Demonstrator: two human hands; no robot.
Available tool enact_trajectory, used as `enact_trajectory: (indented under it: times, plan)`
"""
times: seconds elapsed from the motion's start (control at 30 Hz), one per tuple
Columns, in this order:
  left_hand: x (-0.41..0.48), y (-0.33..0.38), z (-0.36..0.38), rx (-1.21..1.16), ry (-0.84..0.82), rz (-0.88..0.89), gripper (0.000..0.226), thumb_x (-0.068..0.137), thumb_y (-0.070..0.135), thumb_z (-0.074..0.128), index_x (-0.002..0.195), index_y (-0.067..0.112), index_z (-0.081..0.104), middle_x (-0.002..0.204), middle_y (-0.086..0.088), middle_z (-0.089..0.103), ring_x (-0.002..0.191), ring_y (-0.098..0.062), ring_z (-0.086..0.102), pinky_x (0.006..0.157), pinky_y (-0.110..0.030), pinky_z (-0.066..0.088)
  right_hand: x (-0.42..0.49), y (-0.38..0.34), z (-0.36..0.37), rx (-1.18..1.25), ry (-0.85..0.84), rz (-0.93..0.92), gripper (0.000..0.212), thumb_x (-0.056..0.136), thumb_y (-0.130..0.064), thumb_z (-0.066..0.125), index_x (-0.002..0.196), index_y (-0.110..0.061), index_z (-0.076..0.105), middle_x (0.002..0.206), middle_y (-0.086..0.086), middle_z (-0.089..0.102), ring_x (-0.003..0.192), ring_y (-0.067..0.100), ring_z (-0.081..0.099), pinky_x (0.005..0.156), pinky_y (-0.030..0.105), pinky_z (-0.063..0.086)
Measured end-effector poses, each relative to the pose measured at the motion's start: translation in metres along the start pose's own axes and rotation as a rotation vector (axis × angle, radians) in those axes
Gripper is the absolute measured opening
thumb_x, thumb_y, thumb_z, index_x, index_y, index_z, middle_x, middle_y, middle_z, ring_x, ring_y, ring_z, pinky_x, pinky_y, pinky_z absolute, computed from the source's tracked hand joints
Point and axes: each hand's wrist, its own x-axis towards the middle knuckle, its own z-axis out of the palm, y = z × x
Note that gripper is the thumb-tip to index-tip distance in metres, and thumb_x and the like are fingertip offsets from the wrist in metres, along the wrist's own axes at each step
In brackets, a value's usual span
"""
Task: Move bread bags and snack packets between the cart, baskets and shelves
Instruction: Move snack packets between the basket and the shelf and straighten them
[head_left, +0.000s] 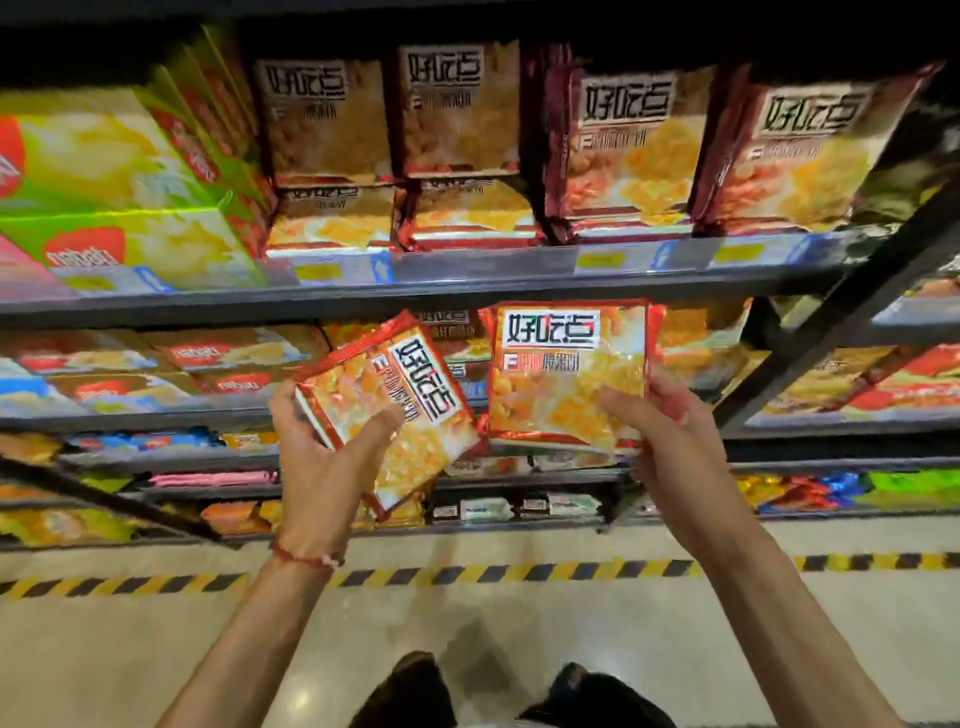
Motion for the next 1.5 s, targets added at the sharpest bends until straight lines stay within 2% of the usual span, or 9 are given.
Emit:
enact_trajectory:
  times: [0.2, 0.43, 0.53, 0.73, 0.83, 0.97, 1.13, 1.3, 1.5]
  plan:
    - [-0.003, 0.011, 0.010, -0.029, 0.154, 0.049, 0.065, 0.078, 0.008, 0.084, 0.125, 0.019, 0.040, 0.117, -0.002, 0.071, 0.098, -0.009, 0.074, 0.072, -0.020, 0.058, 0.026, -0.025, 0.002, -0.085, -0.133, -0.077, 0.027, 0.094, -0.018, 0.074, 0.118, -0.027, 0.069, 0.115, -0.007, 0.078, 0.111, 0.013, 0.073, 0.101, 0.040, 0.053]
    - [0.030, 0.040, -0.003, -0.011, 0.092, 0.161, 0.065, 0.078, 0.005, 0.084, 0.124, 0.017, 0.040, 0.108, 0.005, 0.074, 0.097, -0.011, 0.075, 0.077, -0.027, 0.060, 0.061, -0.061, 0.058, -0.033, -0.107, -0.316, 0.028, 0.098, -0.014, 0.073, 0.124, -0.017, 0.065, 0.124, 0.007, 0.074, 0.119, 0.027, 0.070, 0.107, 0.053, 0.053]
    - [0.054, 0.051, -0.011, 0.001, 0.065, 0.227, 0.064, 0.078, 0.000, 0.083, 0.122, 0.016, 0.039, 0.105, 0.011, 0.069, 0.091, 0.002, 0.072, 0.074, -0.018, 0.056, 0.080, -0.079, 0.090, -0.054, -0.033, -0.379, 0.024, 0.098, -0.015, 0.072, 0.120, -0.020, 0.064, 0.121, 0.000, 0.075, 0.115, 0.016, 0.071, 0.106, 0.042, 0.055]
    - [0.099, 0.066, -0.027, -0.054, -0.039, 0.311, 0.067, 0.073, 0.002, 0.085, 0.123, 0.011, 0.042, 0.111, 0.004, 0.072, 0.098, -0.008, 0.074, 0.080, -0.023, 0.057, 0.120, -0.092, 0.140, -0.197, 0.137, -0.493, 0.017, 0.099, -0.018, 0.071, 0.111, -0.016, 0.061, 0.096, -0.009, 0.071, 0.081, -0.004, 0.065, 0.080, 0.015, 0.052]
    - [0.112, 0.070, -0.032, -0.084, -0.088, 0.313, 0.069, 0.071, 0.007, 0.086, 0.126, 0.012, 0.043, 0.111, 0.004, 0.074, 0.101, -0.013, 0.074, 0.082, -0.027, 0.059, 0.133, -0.092, 0.155, -0.272, 0.237, -0.531, 0.024, 0.098, -0.014, 0.070, 0.109, -0.027, 0.054, 0.097, -0.013, 0.064, 0.083, -0.006, 0.061, 0.074, 0.004, 0.044]
    - [0.120, 0.069, -0.034, -0.106, -0.140, 0.280, 0.075, 0.074, 0.005, 0.085, 0.133, 0.005, 0.040, 0.103, 0.011, 0.077, 0.097, -0.011, 0.075, 0.079, -0.026, 0.060, 0.142, -0.091, 0.165, -0.585, 0.406, -0.532, 0.026, 0.099, -0.013, 0.067, 0.123, -0.010, 0.055, 0.091, -0.008, 0.054, 0.082, 0.011, 0.054, 0.066, 0.017, 0.040]
    - [0.126, 0.064, -0.034, -0.138, -0.151, 0.241, 0.065, 0.077, 0.001, 0.084, 0.125, 0.014, 0.042, 0.104, 0.010, 0.077, 0.100, -0.014, 0.075, 0.082, -0.031, 0.062, 0.154, -0.086, 0.173, -0.872, 0.546, -0.505, 0.016, 0.095, -0.007, 0.066, 0.087, -0.010, 0.052, 0.092, 0.011, 0.061, 0.080, 0.028, 0.058, 0.066, 0.037, 0.047]
    - [0.128, 0.068, -0.035, -0.154, -0.158, 0.228, 0.068, 0.075, 0.003, 0.084, 0.128, 0.012, 0.043, 0.100, 0.014, 0.077, 0.097, -0.010, 0.075, 0.079, -0.027, 0.061, 0.164, -0.084, 0.177, -0.864, 0.602, -0.454, 0.008, 0.089, 0.006, 0.060, 0.091, -0.002, 0.060, 0.088, 0.011, 0.062, 0.078, 0.030, 0.061, 0.064, 0.035, 0.048]
    - [0.129, 0.068, -0.038, -0.180, -0.147, 0.181, 0.074, 0.068, 0.019, 0.087, 0.130, 0.016, 0.046, 0.115, 0.002, 0.074, 0.105, -0.017, 0.073, 0.087, -0.039, 0.061, 0.167, -0.087, 0.179, -0.771, 0.593, -0.443, 0.026, 0.090, 0.013, 0.056, 0.111, -0.002, 0.061, 0.097, 0.011, 0.056, 0.087, 0.029, 0.059, 0.068, 0.039, 0.053]
